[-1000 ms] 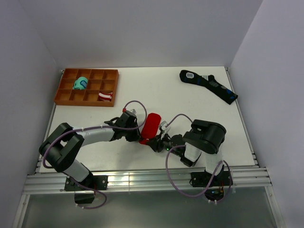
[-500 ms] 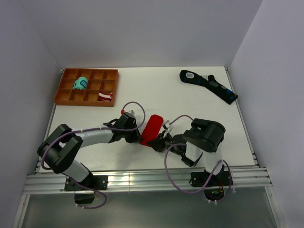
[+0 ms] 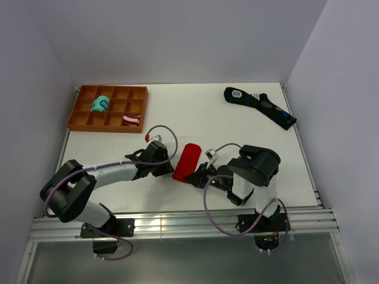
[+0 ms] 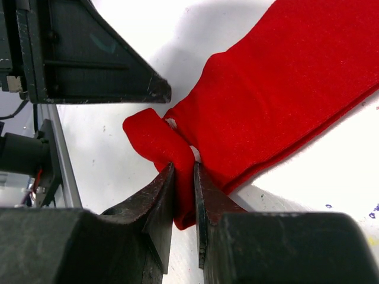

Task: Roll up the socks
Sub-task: Roll the sock at the center of the board, then adjust the sock at the center of the board.

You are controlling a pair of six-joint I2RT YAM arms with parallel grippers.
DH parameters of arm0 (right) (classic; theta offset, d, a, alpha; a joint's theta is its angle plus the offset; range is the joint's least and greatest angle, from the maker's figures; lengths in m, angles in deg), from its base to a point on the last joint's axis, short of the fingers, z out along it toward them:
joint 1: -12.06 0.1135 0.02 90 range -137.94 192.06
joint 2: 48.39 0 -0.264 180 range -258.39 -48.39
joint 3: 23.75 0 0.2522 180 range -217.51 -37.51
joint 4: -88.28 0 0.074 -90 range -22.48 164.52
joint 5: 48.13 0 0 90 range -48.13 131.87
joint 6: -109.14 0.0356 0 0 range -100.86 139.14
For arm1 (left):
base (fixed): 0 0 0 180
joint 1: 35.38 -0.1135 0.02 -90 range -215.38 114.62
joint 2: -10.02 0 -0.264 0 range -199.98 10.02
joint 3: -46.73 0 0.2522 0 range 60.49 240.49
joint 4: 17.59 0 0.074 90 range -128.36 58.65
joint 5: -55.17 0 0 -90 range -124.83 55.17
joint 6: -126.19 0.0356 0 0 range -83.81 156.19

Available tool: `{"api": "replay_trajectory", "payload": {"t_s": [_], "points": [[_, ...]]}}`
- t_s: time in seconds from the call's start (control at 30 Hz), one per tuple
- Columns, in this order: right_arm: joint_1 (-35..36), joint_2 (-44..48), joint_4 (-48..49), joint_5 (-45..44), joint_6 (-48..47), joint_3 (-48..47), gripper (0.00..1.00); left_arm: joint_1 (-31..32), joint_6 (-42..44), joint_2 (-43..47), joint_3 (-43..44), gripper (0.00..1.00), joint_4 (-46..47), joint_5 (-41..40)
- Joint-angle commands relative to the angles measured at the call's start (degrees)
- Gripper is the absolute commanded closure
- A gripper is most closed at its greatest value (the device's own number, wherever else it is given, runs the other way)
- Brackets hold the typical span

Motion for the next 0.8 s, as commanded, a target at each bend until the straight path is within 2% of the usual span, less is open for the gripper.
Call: {"api": "replay_trajectory", "payload": {"t_s": [0.0,0.2,0.27,0.43,0.6,0.77], "points": [[0.6,-8.7,6.4,2.6,-2.0,5.8,0.76,0.0,2.2,-0.4,-0.1,0.58,3.4,-4.1],[0.5,-10.0,6.4,2.9,-1.0,5.9,0.76,0.0,4.3,2.0,-0.1,0.54,8.9,-5.6],[0.5,-10.1,6.6,3.0,-0.7,6.0,0.76,-0.1,7.7,1.2,1.7,0.53,11.3,-4.1],[0.5,-9.9,6.0,3.1,-0.5,5.8,0.76,-0.1,13.1,-2.8,6.4,0.51,14.5,-2.3],[0.5,-9.7,5.7,3.5,-0.5,5.6,0.76,-1.9,15.8,-8.9,9.8,0.51,16.4,4.3],[0.5,-10.6,6.7,3.7,0.0,5.7,0.76,-3.4,18.9,-14.6,16.4,0.51,12.0,1.8]]}}
